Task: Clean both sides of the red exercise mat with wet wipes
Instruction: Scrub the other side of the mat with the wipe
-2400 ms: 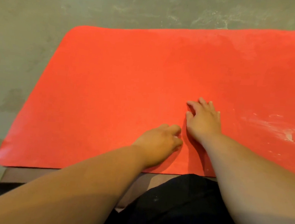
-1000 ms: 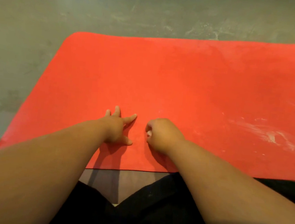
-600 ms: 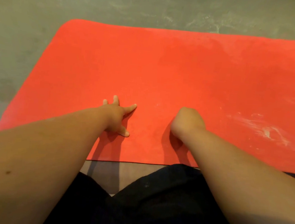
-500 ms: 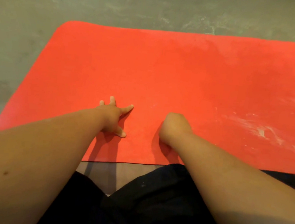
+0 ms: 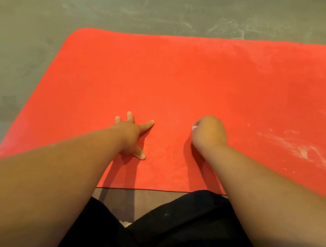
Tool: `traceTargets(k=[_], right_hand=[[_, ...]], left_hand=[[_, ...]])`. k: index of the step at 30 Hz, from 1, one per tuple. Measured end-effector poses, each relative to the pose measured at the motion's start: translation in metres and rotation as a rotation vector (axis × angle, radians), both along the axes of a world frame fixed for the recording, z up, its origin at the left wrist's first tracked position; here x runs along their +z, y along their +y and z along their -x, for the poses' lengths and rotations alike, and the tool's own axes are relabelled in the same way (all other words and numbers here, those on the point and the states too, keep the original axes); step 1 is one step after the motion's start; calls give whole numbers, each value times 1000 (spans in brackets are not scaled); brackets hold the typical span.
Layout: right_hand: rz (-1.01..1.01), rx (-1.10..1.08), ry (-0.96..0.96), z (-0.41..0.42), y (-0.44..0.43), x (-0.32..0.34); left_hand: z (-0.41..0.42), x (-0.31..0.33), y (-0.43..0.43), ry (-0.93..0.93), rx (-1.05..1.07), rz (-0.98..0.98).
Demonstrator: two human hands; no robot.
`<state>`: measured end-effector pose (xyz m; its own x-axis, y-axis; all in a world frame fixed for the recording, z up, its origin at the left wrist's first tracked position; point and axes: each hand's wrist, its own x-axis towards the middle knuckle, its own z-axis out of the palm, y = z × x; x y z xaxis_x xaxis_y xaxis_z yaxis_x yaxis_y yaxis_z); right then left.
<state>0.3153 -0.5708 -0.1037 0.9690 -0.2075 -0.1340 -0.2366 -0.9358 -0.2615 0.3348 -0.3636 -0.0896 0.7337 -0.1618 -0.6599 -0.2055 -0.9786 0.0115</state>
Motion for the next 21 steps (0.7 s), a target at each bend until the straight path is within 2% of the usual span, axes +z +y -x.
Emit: traceTargets(k=[2,5,7,10,13,15,19,21], right_hand=[[-79,180,19,1,34,-3],[-56,409,45,1,57,-3],[-34,363,9,-11,41,-4],[18,184,-63,-31,10,-6],[18,130,-71,-37,10,-8],[-5,184,-59,-31,19,-8],[-34,527,13,-11,36,-6],[-54,496,28,-19,26,-4]], left_hand=[[-2,0,-1,0,-2,-5],[-4,0,-2,1,2,0],[-4,-1,-2,7,16,12],[-4,-2,-2,17,29,20],[-6,-1,-2,24,31,19],[-7,-1,-3,29,28,13],[-9,0,-4,27,28,14],[-8,-1,-3,22,26,14]])
